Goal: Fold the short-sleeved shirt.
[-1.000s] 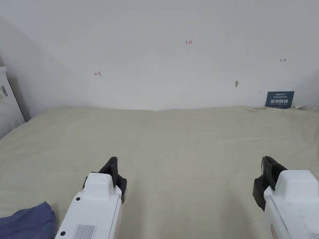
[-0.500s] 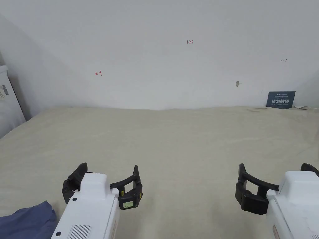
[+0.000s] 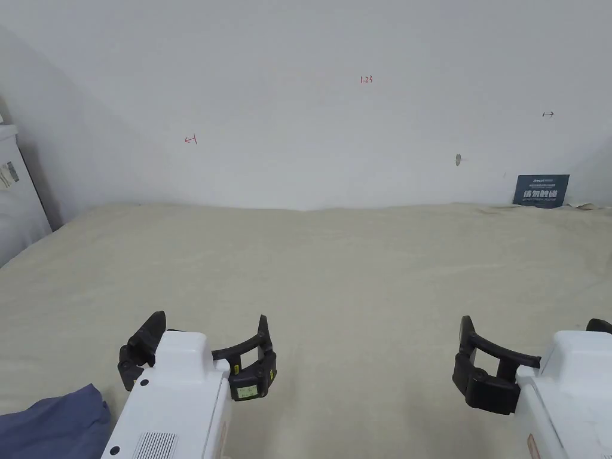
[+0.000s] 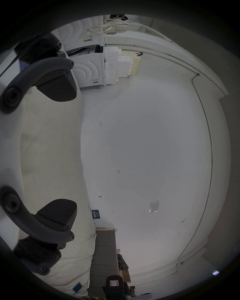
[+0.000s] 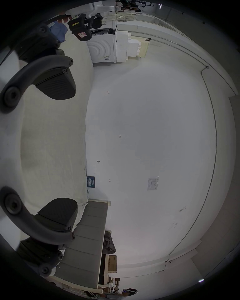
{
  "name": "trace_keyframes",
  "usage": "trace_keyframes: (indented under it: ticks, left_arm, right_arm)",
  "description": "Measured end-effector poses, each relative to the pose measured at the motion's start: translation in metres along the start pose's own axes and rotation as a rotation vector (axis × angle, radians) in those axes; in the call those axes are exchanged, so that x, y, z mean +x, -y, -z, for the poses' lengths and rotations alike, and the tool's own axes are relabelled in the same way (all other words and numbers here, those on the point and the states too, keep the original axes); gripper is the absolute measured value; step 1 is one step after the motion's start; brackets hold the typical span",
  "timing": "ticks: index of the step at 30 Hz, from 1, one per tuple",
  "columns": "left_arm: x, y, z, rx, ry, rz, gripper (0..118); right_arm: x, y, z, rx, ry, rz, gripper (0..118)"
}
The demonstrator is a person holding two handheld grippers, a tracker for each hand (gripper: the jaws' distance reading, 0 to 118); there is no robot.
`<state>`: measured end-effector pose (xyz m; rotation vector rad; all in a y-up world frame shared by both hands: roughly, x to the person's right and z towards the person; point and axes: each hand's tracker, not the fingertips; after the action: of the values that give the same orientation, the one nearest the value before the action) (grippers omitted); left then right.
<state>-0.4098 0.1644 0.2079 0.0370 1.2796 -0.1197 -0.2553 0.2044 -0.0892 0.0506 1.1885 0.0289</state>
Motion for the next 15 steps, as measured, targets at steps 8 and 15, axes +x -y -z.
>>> trace_keyframes:
  ticks: [8,15]
  left_arm:
    - [-0.0029,0.0021,0.001,-0.003,-0.004,-0.009,118]
    - [-0.0041,0.0016,0.0005,-0.004,-0.009,-0.01,118]
  right_arm:
    - [-0.0006,-0.0004,-0.0012,0.004,-0.002,0.0,118]
    - [-0.0004,-0.0003,-0.0014,0.005,-0.001,0.001,118]
